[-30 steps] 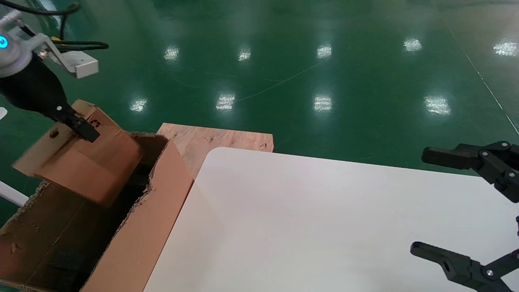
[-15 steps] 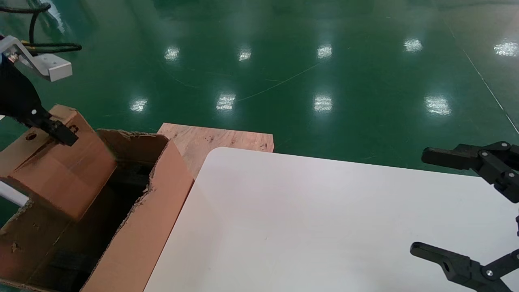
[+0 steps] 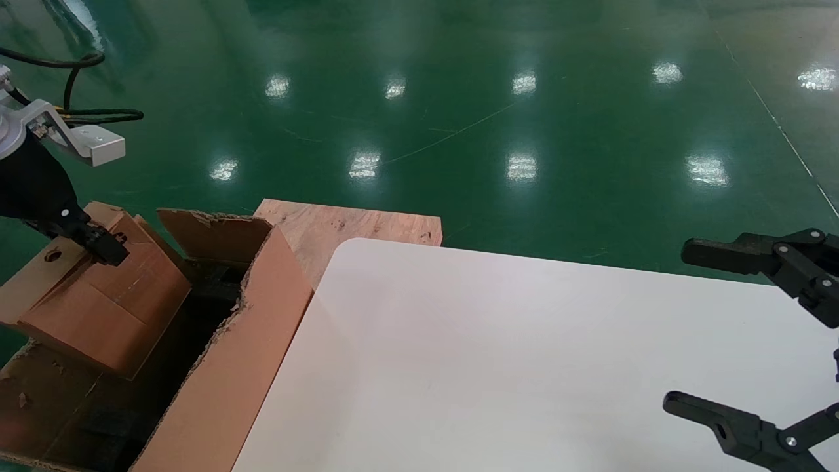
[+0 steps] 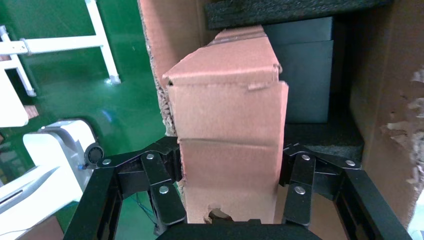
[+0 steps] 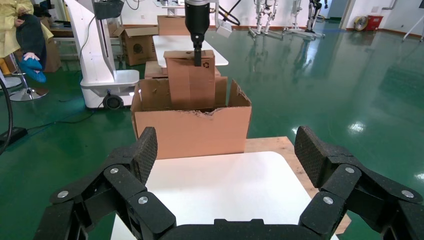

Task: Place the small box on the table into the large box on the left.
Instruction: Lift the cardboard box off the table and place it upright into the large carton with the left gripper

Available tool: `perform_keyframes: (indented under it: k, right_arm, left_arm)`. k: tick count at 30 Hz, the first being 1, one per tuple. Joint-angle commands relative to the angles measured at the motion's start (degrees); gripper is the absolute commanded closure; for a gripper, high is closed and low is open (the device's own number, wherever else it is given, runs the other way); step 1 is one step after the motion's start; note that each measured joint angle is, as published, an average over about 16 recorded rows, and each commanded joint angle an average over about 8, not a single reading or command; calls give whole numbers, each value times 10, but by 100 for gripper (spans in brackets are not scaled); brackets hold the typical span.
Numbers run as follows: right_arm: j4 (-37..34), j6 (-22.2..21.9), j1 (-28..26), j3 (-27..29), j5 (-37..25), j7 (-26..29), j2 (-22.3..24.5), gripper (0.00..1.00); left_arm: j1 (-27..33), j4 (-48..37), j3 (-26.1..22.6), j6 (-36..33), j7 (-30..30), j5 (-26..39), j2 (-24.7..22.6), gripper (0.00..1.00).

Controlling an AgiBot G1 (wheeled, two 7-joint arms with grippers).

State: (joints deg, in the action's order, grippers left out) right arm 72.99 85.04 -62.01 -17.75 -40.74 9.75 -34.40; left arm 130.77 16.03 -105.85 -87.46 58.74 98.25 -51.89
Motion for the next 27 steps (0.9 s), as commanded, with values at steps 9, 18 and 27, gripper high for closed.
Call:
perform_keyframes:
  k: [9, 18, 27]
  right_arm:
    - [0, 0, 0, 0, 0, 0, 0, 0]
    - [0, 0, 0, 0, 0, 0, 0, 0]
    - [0, 0, 0, -1, 0, 0, 0, 0]
  left_arm:
    - [-34, -34, -4, 8, -3, 1, -9, 100]
    - [-59, -64, -5, 17, -8, 0, -17, 100]
    - [-86, -88, -8, 30, -7, 4, -26, 100]
